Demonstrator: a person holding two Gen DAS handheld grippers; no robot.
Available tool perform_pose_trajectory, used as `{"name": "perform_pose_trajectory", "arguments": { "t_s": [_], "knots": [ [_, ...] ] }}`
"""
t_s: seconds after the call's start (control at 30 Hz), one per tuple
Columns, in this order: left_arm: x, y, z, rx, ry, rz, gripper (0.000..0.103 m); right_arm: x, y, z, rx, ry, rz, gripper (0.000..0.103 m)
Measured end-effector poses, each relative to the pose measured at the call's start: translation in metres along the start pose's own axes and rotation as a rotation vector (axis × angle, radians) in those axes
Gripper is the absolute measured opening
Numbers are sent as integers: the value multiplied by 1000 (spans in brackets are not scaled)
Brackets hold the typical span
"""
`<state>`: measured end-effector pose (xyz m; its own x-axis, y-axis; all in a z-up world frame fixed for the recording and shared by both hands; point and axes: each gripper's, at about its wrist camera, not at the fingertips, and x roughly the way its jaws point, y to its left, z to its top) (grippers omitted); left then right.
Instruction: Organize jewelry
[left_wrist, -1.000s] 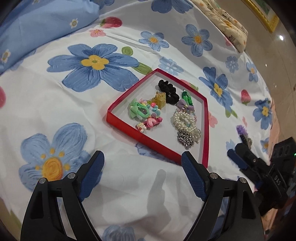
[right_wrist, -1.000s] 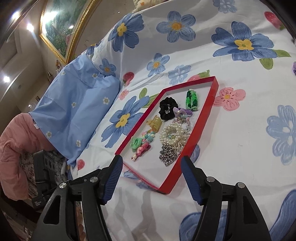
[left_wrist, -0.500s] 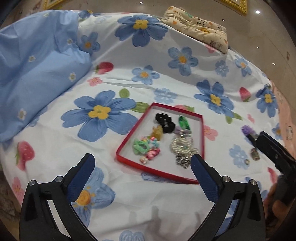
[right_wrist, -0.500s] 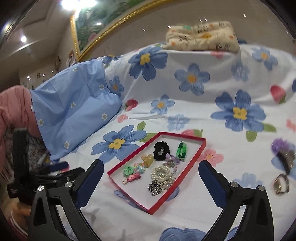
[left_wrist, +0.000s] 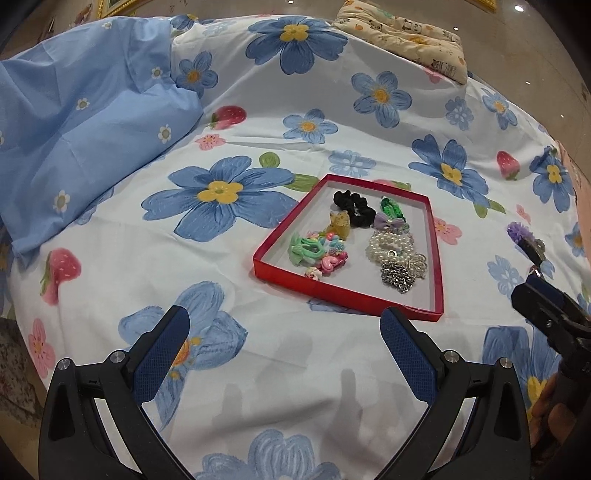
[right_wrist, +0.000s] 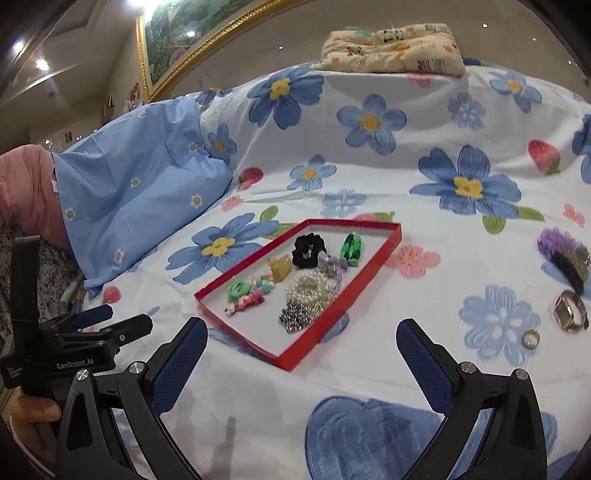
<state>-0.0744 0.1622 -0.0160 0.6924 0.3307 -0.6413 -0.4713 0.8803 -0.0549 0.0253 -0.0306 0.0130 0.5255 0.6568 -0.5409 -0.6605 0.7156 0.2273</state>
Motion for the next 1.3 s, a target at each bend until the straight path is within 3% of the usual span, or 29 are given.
{"name": "perform_pose_trajectory", "arguments": {
  "t_s": [0.27,0.7,1.3],
  "knots": [
    [-10,-14,-2,53,-40,5,103,1,-2,-10,-13,13,-9,103],
    [-18,-17,-6,47,-65,-10,103,2,-1,-16,-23,15,-14,103],
    [-17,-18,-7,58,-43,-9,103,2,2,-16,-24,16,-10,103]
  ]
}}
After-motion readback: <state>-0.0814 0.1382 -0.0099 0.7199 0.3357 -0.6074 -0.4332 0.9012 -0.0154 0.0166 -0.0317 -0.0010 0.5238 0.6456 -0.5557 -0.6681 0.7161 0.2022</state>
